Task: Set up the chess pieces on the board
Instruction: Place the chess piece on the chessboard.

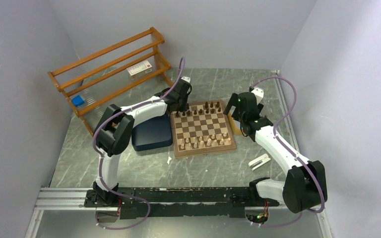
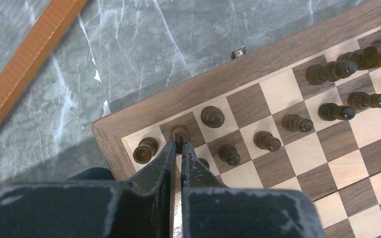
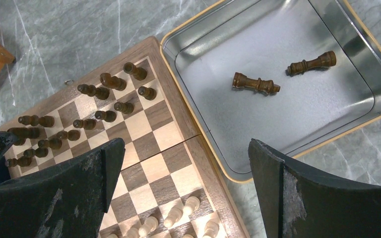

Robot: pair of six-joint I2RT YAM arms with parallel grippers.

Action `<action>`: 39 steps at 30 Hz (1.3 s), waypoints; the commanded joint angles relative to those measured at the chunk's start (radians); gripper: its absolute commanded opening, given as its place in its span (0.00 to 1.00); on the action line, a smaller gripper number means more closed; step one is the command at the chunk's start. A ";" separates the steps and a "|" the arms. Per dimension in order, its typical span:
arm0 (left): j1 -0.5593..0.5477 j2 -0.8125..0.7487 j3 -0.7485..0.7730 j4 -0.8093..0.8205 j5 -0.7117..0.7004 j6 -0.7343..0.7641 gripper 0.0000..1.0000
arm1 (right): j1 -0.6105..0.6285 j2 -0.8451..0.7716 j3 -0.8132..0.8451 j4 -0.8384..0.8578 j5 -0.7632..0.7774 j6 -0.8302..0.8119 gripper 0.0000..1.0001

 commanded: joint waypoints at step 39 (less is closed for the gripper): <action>-0.003 0.045 0.109 -0.058 -0.019 0.013 0.29 | -0.008 0.043 0.001 0.043 -0.018 -0.017 1.00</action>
